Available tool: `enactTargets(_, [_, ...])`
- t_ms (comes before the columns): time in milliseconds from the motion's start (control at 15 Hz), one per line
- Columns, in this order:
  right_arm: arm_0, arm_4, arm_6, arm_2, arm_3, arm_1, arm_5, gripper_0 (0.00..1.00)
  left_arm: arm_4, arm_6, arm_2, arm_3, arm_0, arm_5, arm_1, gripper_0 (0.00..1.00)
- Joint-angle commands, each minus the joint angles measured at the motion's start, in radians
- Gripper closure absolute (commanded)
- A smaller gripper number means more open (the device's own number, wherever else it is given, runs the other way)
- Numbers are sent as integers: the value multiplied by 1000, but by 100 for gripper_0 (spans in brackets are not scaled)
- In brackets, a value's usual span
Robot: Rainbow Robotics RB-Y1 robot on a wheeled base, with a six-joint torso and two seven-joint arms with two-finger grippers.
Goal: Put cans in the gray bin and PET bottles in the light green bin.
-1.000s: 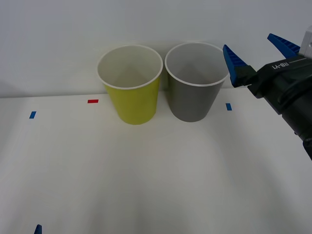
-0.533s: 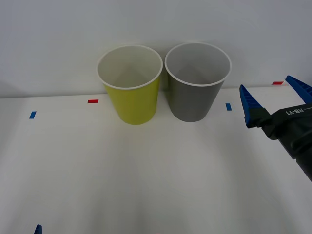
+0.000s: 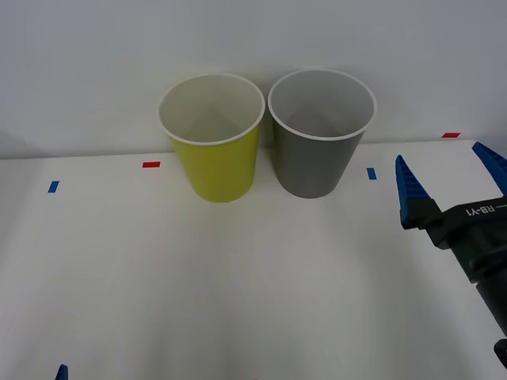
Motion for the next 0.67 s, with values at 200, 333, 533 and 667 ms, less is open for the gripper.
enactTargets(200, [202,-18,43,2,182,45,-364,0,0,0,0,0,0,0,0,0])
enactTargets(333, [274,-21,68,-4,264,63,-516,0,0,0,0,0,0,0,0,0])
enactTargets(533, [355,-34,100,-9,291,62,-610,0,0,0,0,0,0,0,0,0])
enactTargets(667, [441,-44,109,-6,291,59,-660,0,0,0,0,0,0,0,0,0])
